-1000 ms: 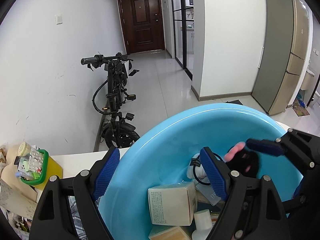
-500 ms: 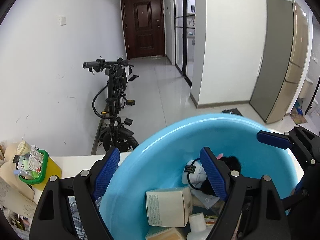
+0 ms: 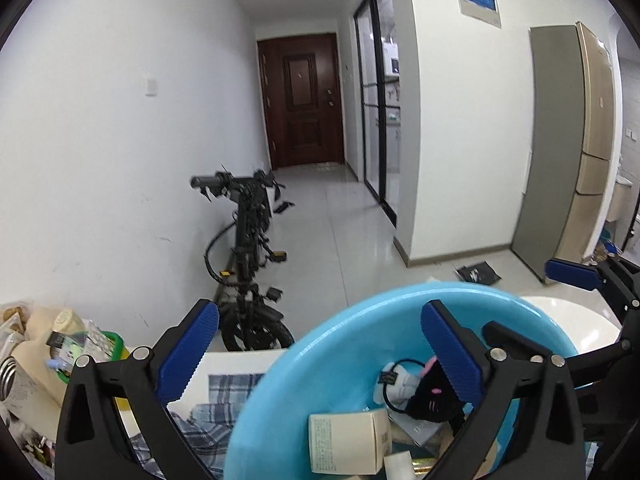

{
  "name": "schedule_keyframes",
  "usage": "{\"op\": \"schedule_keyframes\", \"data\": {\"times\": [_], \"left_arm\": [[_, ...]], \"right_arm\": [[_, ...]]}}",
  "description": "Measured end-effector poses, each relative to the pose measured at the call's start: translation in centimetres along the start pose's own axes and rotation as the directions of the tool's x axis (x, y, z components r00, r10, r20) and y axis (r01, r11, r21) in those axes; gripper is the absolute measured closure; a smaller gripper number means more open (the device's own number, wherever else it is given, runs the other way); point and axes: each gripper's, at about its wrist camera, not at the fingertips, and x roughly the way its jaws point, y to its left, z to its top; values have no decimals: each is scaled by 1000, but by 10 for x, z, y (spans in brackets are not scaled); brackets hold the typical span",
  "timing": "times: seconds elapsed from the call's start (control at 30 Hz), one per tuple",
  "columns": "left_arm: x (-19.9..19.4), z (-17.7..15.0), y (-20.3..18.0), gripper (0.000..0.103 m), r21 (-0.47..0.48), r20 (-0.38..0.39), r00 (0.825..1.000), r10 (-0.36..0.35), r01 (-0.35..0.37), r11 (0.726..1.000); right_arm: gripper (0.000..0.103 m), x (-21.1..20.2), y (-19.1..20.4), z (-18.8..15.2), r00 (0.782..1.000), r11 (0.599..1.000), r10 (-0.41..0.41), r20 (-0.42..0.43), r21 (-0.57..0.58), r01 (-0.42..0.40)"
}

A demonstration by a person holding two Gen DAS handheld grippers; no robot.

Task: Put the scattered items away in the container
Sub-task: 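Raise both open grippers up away from the basin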

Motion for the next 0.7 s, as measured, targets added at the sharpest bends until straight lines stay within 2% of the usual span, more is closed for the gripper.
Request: {"op": "schedule_keyframes", "data": {"times": [0.17,0.27,0.47,0.57,0.7], "left_arm": [[-10,3,9,0,-38,43,999,15,-13,999],[-15,5,13,0,-58,76,997,18,-14,998],[-45,11,18,0,-86,237,971,19,1,996],[-52,13,16,0,-67,274,961,43,-26,997],[-56,13,12,0,-41,283,958,42,-32,999]], "right_arm": [[5,-12,-12,6,996,996,-50,75,72,45],[4,-23,-18,11,988,994,-50,143,102,36],[1,-51,-27,18,954,983,-73,291,183,19],[1,-60,-25,21,943,984,-67,327,180,8],[1,-68,-21,23,936,986,-71,345,168,13]]}}
